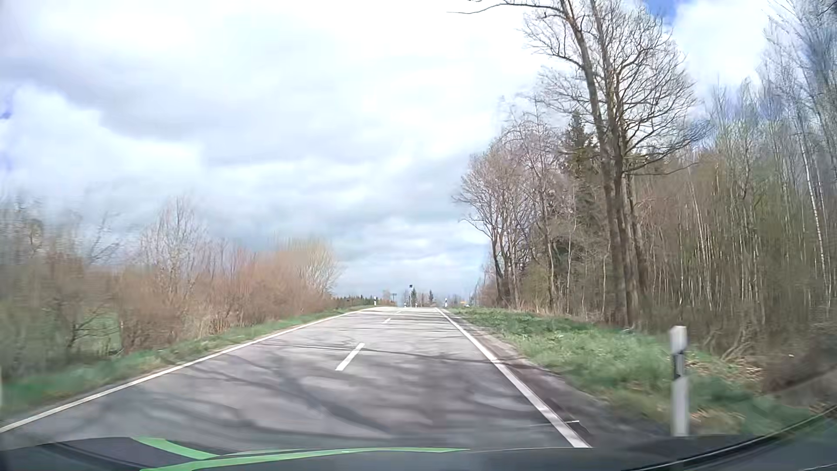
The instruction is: Follow the waypoints while adhering to traffic rules and regulations
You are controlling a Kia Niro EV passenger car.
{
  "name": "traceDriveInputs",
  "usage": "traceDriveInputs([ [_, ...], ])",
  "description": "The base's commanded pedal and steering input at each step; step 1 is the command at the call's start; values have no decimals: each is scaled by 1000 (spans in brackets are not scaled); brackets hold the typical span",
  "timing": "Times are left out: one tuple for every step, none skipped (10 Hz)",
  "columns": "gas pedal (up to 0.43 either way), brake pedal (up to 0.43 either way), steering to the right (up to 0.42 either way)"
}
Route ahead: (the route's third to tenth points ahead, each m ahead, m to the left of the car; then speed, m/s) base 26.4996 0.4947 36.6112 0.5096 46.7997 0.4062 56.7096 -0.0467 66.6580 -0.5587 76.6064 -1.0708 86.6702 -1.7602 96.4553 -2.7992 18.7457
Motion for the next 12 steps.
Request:
traceDriveInputs([
  [287, 0, 0],
  [280, 0, 0],
  [268, 0, 0],
  [260, 0, 0],
  [248, 0, 0],
  [240, 0, 0],
  [240, 0, 0],
  [228, 0, 0],
  [228, 0, 0],
  [228, 0, 1],
  [228, 0, 1],
  [228, 0, 1],
])
